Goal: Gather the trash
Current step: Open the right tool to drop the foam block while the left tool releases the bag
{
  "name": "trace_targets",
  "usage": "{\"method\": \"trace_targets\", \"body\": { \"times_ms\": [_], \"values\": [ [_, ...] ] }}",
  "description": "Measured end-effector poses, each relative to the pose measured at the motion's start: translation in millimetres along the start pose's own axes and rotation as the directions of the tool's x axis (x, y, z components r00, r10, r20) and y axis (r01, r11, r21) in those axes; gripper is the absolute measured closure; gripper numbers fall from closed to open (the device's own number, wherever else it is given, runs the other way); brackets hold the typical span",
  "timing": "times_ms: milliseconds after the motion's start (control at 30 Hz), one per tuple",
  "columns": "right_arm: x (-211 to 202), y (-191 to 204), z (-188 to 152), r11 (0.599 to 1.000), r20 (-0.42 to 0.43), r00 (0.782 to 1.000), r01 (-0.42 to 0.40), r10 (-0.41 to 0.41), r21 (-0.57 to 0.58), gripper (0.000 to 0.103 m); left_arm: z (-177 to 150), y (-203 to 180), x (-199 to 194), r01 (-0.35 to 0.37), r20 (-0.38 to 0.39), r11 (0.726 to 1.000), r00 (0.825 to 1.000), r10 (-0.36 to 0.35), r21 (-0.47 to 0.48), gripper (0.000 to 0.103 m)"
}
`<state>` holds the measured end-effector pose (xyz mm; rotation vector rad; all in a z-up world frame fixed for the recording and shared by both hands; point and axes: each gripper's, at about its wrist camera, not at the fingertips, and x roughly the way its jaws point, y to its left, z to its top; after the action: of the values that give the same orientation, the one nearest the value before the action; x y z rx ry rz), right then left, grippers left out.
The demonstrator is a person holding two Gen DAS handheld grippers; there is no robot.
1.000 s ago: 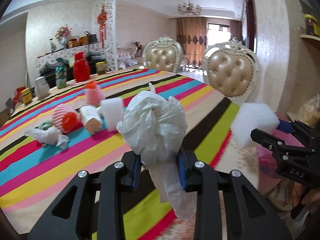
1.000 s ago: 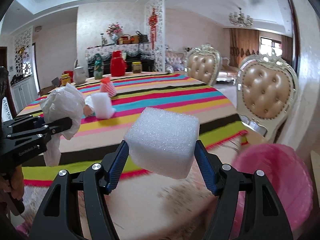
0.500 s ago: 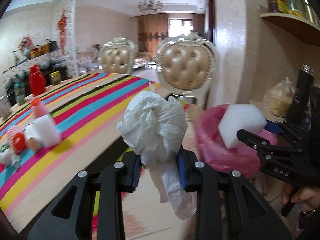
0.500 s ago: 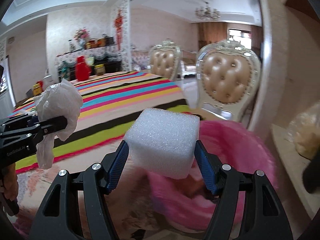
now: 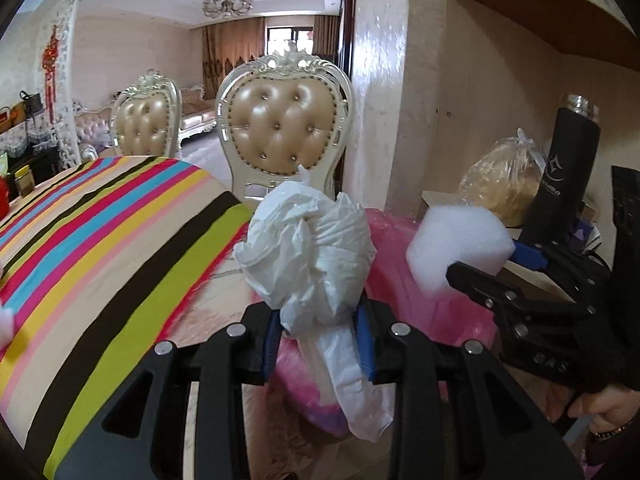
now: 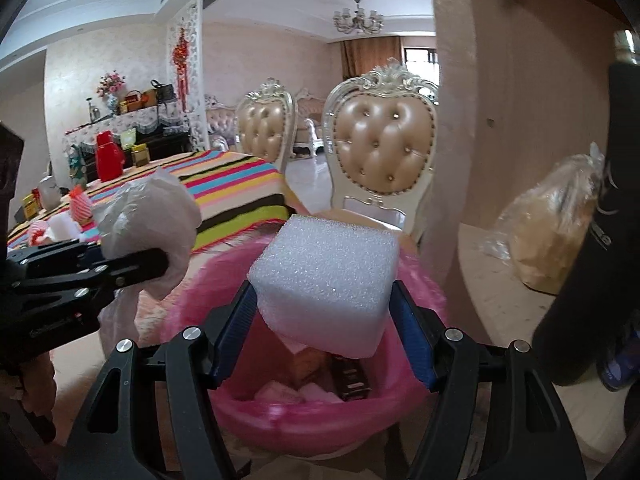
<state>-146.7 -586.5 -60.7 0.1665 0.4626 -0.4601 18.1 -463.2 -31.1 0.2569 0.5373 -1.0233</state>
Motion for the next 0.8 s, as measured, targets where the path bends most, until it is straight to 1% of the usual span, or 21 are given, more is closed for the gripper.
{"method": "trace_targets", "body": {
  "times_ms": [100,167,200,267,300,333,367,400,500,600,667,700,800],
  "values": [
    [2.0,-10.9,-1.5,1.0,-0.006,1.0,0.009,-0.009,0.014,0.037,7.1,-7.5,16.6,0.003,-0.006,1.0,1.0,-0.003,0.012,0.068],
    [5.2,-14.3,0.2,1.0,-0.004,1.0,0.019,-0.019,0.017,0.037,9.9,-9.5,24.6,0.017,-0.007,1.0,1.0,-0.017,0.012,0.064],
    [7.9,-15.9,1.5,0.999,-0.003,1.0,0.021,-0.021,0.025,0.037,11.1,-9.2,30.1,0.036,-0.011,0.999,0.999,-0.036,0.01,0.061],
    [15.5,-20.5,4.5,0.999,-0.004,1.0,0.023,-0.023,0.041,0.035,12.9,-6.2,36.4,0.071,-0.015,0.997,0.997,-0.071,-0.001,0.047],
    [16.6,-21.8,5.3,0.999,-0.005,1.0,0.025,-0.025,0.047,0.034,13.6,-2.1,37.7,0.079,-0.009,0.997,0.997,-0.08,-0.016,0.044],
    [19.6,-23.5,6.9,0.998,-0.005,1.0,0.021,-0.021,0.055,0.032,13.6,0.4,36.8,0.072,-0.001,0.997,0.997,-0.072,-0.023,0.038],
    [21.4,-25.3,8.7,0.998,-0.003,1.0,0.009,-0.009,0.065,0.023,13.0,5.3,33.4,0.06,0.015,0.998,0.998,-0.06,-0.032,0.034],
    [22.6,-27.9,10.2,0.997,0.008,1.0,-0.001,0.0,0.079,0.018,11.9,11.7,28.3,0.048,0.028,0.998,0.999,-0.047,-0.037,0.029],
    [23.4,-28.6,13.6,0.996,0.007,1.0,-0.001,0.001,0.092,0.018,8.9,27.9,13.8,0.016,0.045,0.999,0.999,-0.014,-0.037,0.027],
    [16.9,-27.0,14.0,0.995,0.017,1.0,-0.003,0.001,0.103,0.018,3.9,46.6,-3.6,-0.023,0.061,0.998,0.998,0.027,-0.062,0.02],
    [10.8,-23.5,14.4,0.994,0.028,1.0,-0.013,0.01,0.11,0.017,-0.5,57.4,-14.8,-0.049,0.055,0.996,0.997,0.053,-0.074,0.008],
    [7.3,-20.3,13.5,0.994,0.029,0.999,-0.018,0.015,0.107,0.017,-3.9,64.6,-22.1,-0.08,0.046,0.993,0.995,0.084,-0.082,0.005],
    [3.8,-4.1,14.5,0.997,0.023,0.999,-0.028,0.027,0.073,0.017,-12.8,83.0,-39.2,-0.123,0.028,0.987,0.992,0.126,-0.101,0.005]
  ]
}}
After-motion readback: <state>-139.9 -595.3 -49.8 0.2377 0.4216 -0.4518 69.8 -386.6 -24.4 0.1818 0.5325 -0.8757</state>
